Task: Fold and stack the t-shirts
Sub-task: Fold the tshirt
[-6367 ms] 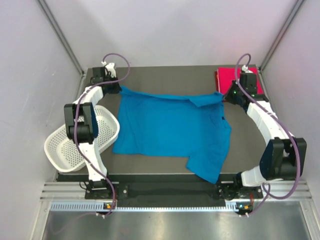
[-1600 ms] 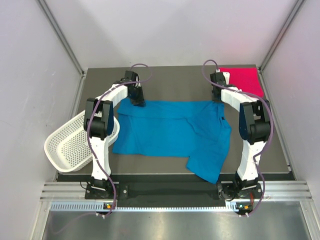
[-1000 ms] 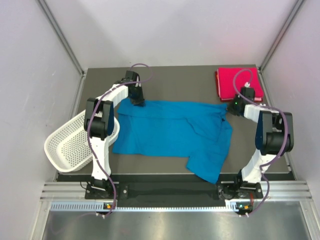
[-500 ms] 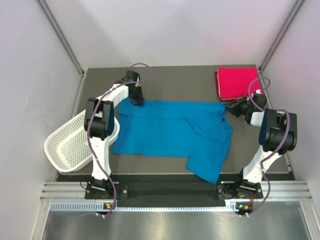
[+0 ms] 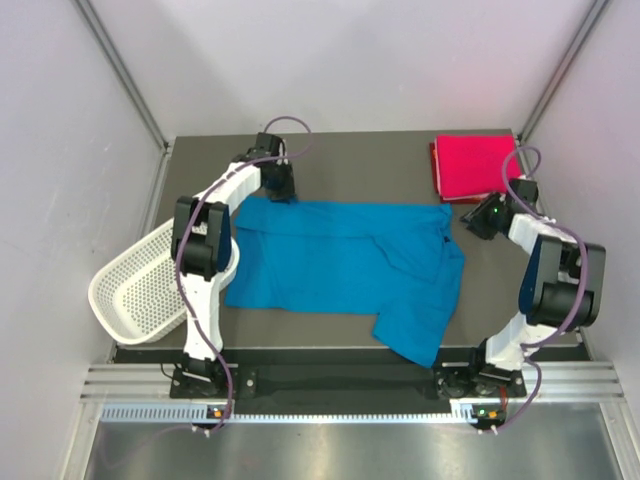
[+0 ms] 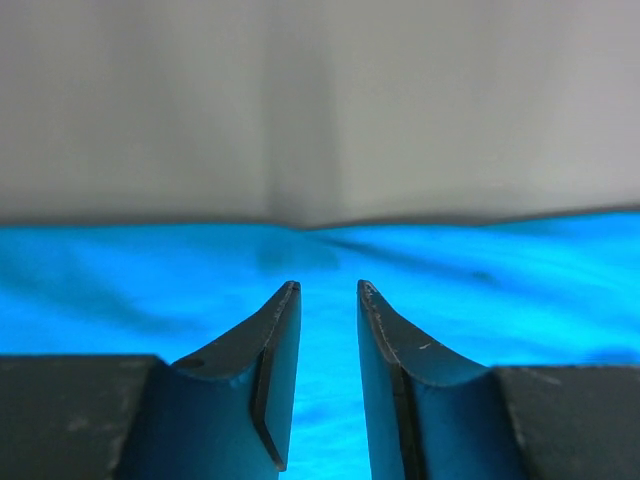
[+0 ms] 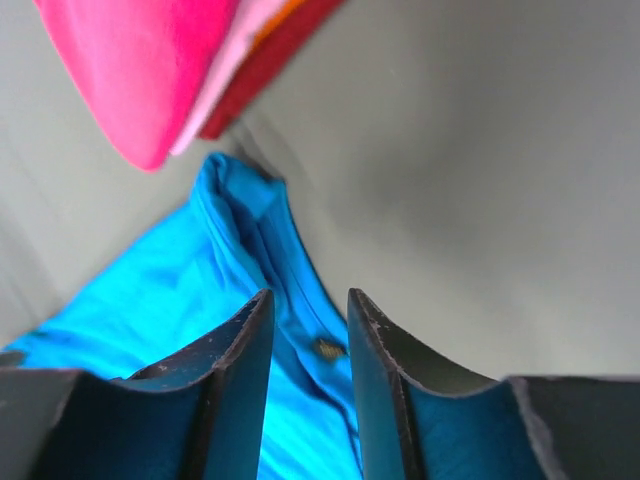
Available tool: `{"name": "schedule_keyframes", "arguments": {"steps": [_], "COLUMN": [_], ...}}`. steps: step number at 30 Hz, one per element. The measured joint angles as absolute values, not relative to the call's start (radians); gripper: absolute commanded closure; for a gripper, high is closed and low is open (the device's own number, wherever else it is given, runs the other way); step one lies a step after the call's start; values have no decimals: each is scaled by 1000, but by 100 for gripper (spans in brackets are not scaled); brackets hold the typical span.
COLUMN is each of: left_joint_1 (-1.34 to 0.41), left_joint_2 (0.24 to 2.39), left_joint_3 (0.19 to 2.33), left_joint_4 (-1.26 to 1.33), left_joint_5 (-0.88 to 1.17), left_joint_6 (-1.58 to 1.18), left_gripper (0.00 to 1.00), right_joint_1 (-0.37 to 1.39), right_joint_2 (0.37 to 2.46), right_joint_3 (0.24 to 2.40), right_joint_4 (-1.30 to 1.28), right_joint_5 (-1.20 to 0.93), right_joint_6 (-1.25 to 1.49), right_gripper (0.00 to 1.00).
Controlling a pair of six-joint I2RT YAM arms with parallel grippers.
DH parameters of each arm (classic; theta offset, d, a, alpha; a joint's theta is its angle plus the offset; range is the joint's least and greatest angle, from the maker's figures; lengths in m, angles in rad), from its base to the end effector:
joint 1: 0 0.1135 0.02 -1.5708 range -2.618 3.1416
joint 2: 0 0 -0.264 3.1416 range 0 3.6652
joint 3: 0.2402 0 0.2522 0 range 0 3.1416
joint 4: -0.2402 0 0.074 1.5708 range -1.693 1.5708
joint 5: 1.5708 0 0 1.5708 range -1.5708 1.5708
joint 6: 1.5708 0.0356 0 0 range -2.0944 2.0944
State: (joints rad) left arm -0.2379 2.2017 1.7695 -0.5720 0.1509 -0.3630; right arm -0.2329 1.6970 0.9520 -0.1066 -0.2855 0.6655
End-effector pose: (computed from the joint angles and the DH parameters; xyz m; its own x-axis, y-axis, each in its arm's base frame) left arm 0.4671 -0.1188 0.1864 -0.8771 -0.1485 -0.4567 0.0000 0.9510 -0.3092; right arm 0.3382 -0.0699 0.1721 -0.5505 0.7395 -0.3874 0.4842 0.6609 0.5734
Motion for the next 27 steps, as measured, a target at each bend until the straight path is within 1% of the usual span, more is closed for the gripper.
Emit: {"name": "schedule_keyframes", "arguments": {"steps": [5, 9, 11, 12, 14, 15, 16, 19, 27], "left_joint_1": [-302, -372, -405, -421, -448, -458, -466, -483, -499], "left_joint_2": [2201, 2200, 2200, 2200, 2200, 2199, 2192, 2157, 2071], "left_joint_3": [1787, 1746, 1723, 1712, 1689, 1678, 1668, 1598, 1439], "left_joint_4": [-554, -532, -530, -530, -517, -508, -496, -437, -322], "left_joint_5": [192, 226, 240, 245, 247, 247, 244, 237, 199], "left_joint_6": [-368, -382, -393, -398, -405, -411, -416, -437, -471], "left_gripper": [65, 66, 66, 66, 68, 68, 68, 68, 69], "right_joint_1": [-217, -203, -196, -191, -186, -183, -177, -148, -120], "right_joint_2": [1600, 1568, 1559, 1554, 1532, 1519, 1504, 1459, 1256], "right_joint_3": [920, 885, 863, 850, 815, 797, 781, 737, 654], "right_joint_4": [-208, -294, -324, -337, -360, -374, -390, -419, -540], "right_joint_5": [-199, -157, -137, -130, -114, -109, -99, -78, 88], "right_joint_6": [629, 612, 610, 610, 611, 614, 620, 641, 718], "right_gripper": [64, 64, 66, 68, 75, 80, 90, 100, 100]}}
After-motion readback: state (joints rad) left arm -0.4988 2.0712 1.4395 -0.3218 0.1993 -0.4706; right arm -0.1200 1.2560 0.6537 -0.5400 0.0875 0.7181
